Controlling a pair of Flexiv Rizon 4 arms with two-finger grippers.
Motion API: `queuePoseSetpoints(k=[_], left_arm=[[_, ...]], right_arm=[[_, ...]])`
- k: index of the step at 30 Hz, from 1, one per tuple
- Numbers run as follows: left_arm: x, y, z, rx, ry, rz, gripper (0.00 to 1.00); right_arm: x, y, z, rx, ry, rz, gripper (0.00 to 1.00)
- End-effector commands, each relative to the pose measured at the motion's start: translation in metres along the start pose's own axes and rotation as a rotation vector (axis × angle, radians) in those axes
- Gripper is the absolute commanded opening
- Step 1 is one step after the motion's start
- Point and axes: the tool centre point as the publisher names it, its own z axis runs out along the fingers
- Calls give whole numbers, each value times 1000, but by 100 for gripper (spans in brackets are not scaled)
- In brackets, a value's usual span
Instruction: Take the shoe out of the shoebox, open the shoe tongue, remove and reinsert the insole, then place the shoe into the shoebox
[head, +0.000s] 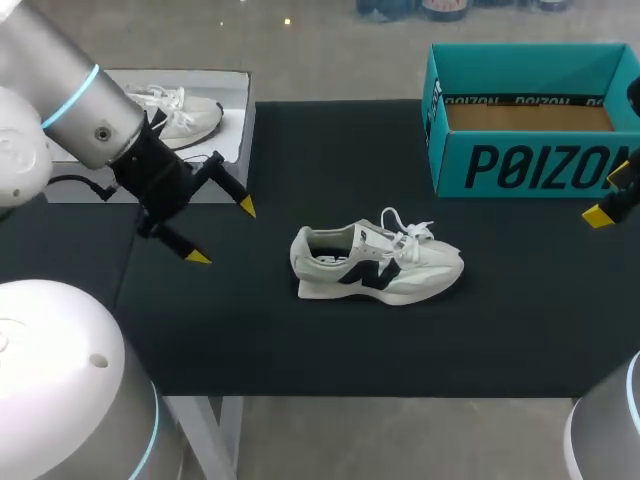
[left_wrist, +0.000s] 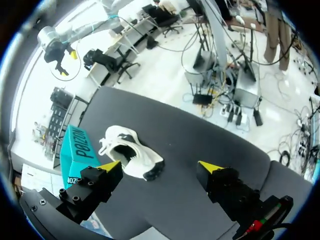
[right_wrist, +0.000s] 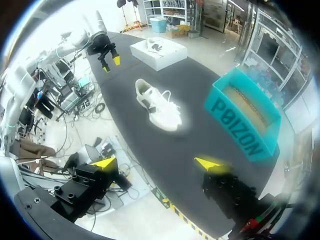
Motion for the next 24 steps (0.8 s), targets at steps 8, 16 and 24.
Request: queuePoseSetpoints(k=[8, 16, 24], left_arm=[[20, 13, 41, 338, -280, -305, 100], [31, 21, 55, 487, -398, -465, 100], [32, 36, 82, 629, -455, -587, 100]], right_arm=[[-2, 2, 1, 5, 3, 1, 100], [-2, 2, 1, 5, 3, 1, 100], [-2, 2, 1, 5, 3, 1, 100]])
